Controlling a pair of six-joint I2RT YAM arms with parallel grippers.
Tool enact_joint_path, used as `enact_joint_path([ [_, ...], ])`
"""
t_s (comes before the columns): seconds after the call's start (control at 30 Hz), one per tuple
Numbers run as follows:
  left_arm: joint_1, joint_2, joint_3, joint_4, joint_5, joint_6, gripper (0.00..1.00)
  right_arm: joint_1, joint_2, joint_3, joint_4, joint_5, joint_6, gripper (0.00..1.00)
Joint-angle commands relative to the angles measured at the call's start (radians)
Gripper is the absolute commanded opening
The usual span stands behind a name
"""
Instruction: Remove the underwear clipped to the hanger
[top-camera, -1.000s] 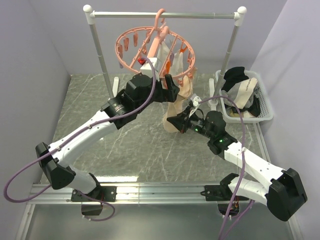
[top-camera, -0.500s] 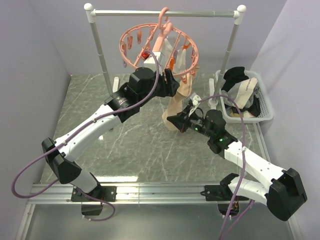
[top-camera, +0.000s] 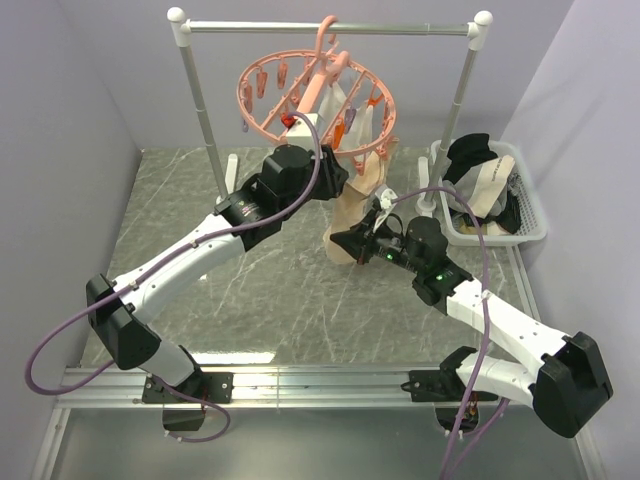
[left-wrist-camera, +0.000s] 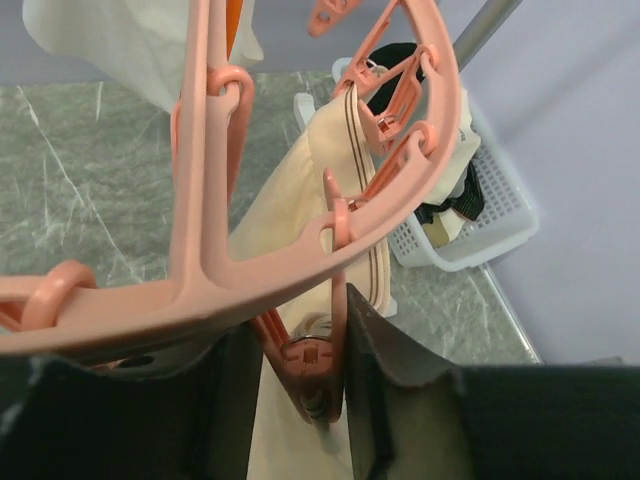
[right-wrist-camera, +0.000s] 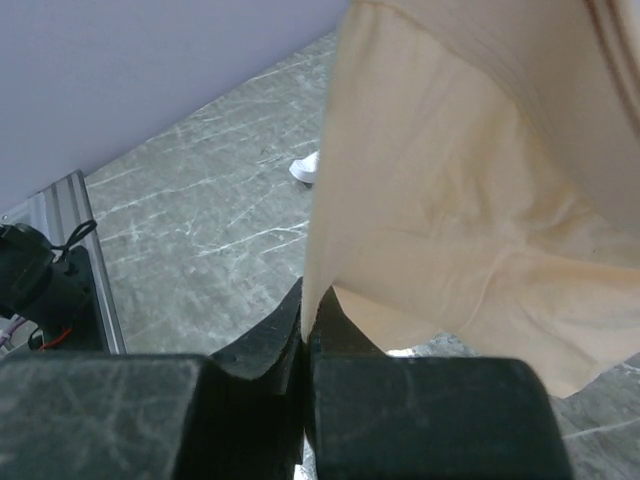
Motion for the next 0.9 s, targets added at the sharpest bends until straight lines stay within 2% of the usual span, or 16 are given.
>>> enact_joint_path([
  [0.0,0.004,-0.053,0.002,0.071,-0.033,-0.009,0.35,0.013,0.007,0.048,0.011,0.004,-0.017,0.0],
  [0.1,0.004,-0.057,0.002,0.074,-0.033,-0.009,0.16,0.013,0.012,0.05,0.014,0.007,-0.016,0.0],
  [0.13,0.004,-0.057,0.002,0.074,-0.033,-0.007,0.05,0.013,0.013,0.048,0.016,0.01,-0.016,0.0],
  [0.17,0.004,-0.059,0.003,0.076,-0.037,-0.007,0.0,0.013,0.015,0.05,0.016,0.011,-0.016,0.0],
  [0.3,0.004,-0.067,0.005,0.081,-0.033,-0.003,0.01,0.015,0.018,0.05,0.013,0.028,-0.013,0.0],
  [0.4,0.004,-0.089,-0.018,0.103,-0.026,-0.003,0.43,0.015,0.015,0.048,0.013,0.062,-0.01,0.0],
  [0.43,0.004,-0.102,-0.047,0.126,-0.026,-0.004,0.93,0.015,0.012,0.047,0.013,0.073,-0.007,0.0],
  [0.47,0.004,-0.126,-0.064,0.134,-0.029,-0.003,0.99,0.015,0.007,0.042,0.011,0.103,-0.005,0.0],
  [0.67,0.004,-0.261,-0.198,0.163,-0.03,-0.033,1.0,0.015,-0.008,0.016,0.028,0.152,-0.003,0.0],
  [0.87,-0.016,-0.346,-0.339,0.183,0.022,-0.042,0.99,0.013,-0.004,0.014,0.037,0.114,-0.005,0.0],
])
